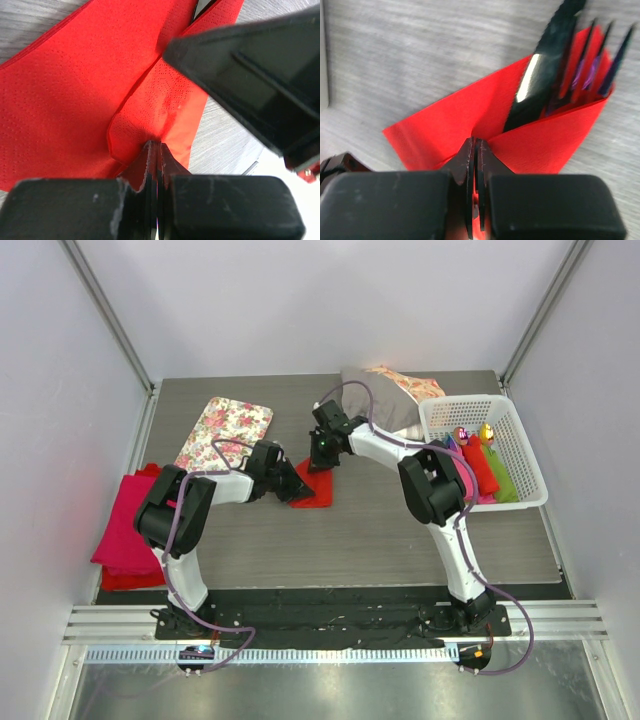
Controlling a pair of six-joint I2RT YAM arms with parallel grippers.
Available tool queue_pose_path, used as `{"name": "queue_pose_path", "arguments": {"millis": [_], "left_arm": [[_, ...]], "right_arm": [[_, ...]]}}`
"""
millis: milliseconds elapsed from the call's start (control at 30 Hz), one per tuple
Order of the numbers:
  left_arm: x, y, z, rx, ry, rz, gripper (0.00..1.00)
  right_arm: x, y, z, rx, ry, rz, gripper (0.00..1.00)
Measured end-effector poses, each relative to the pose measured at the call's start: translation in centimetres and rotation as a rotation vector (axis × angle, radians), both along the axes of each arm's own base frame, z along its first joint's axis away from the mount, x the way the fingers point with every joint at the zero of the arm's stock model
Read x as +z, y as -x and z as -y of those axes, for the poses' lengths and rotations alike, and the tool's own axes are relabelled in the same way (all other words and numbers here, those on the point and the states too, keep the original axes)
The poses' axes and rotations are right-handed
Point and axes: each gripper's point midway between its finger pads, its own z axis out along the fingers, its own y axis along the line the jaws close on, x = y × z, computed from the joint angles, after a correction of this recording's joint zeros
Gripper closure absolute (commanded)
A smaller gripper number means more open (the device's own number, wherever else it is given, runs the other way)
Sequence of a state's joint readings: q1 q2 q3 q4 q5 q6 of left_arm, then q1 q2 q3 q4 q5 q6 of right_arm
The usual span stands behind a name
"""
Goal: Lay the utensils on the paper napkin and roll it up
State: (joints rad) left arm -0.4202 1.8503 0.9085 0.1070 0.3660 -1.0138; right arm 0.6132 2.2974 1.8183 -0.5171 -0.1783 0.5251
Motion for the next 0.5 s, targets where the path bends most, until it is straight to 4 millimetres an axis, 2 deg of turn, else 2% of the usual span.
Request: {"name": "queue_pose_path", "arguments": {"millis": [267,500], "left_arm": [[0.0,0.0,0.0,0.0,0.0,0.0,1.0],[0.0,0.0,0.0,0.0,0.0,0.0,1.0]], "right_arm": [[0.9,2.7,0.4,0.019,-0.051,-0.047,0.99],[-0.2,4.0,0.9,0.015,-0.057,-0.076,0.99]]}}
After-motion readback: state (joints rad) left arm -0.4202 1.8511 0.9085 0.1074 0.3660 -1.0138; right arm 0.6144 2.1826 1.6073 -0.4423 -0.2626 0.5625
